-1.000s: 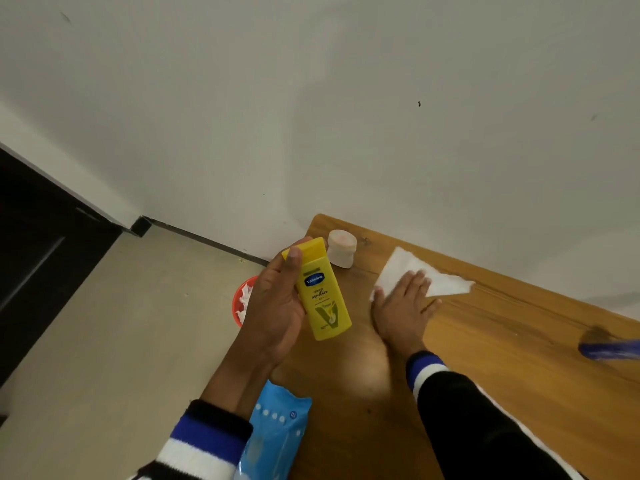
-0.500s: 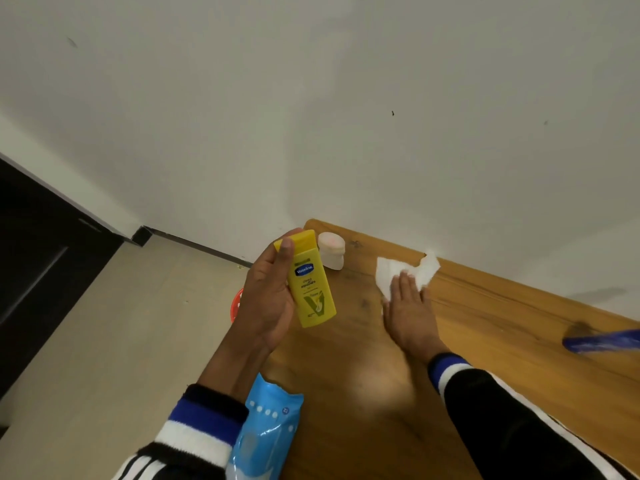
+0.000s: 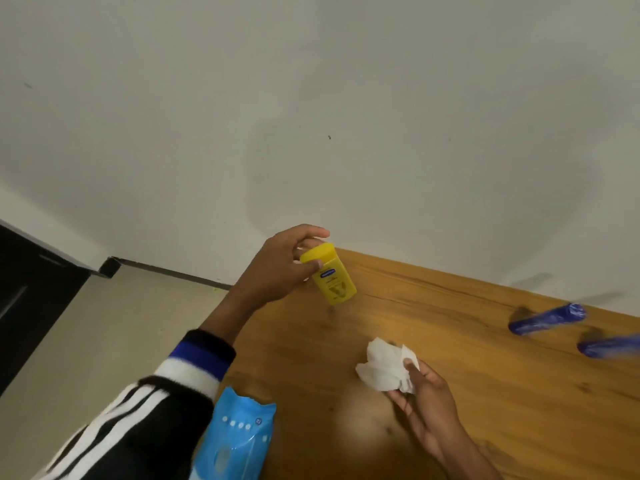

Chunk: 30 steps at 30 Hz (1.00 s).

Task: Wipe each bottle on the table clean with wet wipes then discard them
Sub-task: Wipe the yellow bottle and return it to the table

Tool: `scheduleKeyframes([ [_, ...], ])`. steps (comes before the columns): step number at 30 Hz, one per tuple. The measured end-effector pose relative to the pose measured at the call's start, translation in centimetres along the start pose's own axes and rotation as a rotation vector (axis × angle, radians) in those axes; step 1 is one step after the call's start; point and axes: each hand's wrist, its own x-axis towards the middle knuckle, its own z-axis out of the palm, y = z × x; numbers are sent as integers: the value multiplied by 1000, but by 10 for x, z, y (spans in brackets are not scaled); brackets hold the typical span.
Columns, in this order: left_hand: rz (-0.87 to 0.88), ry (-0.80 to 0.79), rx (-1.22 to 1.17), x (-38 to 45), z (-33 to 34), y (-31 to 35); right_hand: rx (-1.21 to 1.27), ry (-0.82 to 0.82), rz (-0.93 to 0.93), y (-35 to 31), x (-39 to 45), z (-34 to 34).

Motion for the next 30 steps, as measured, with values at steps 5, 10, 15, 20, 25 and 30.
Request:
scheduleKeyframes([
  [5, 52, -100, 277, 50, 37, -6, 176, 48, -68, -26, -20, -10],
  [10, 2, -195, 431, 81, 56, -22, 281, 108, -189, -59, -35, -26],
  [15, -44, -231, 487, 90, 64, -35, 317, 100, -239, -68, -40, -30],
  [20, -64, -251, 506, 92, 69, -41, 342, 68, -244, -67, -44, -22],
  [25, -70, -283, 530, 96, 72, -41, 349, 41, -236, -63, -47, -13],
  [30, -74, -331, 543, 95, 72, -41, 341, 44, -220, -61, -43, -10],
])
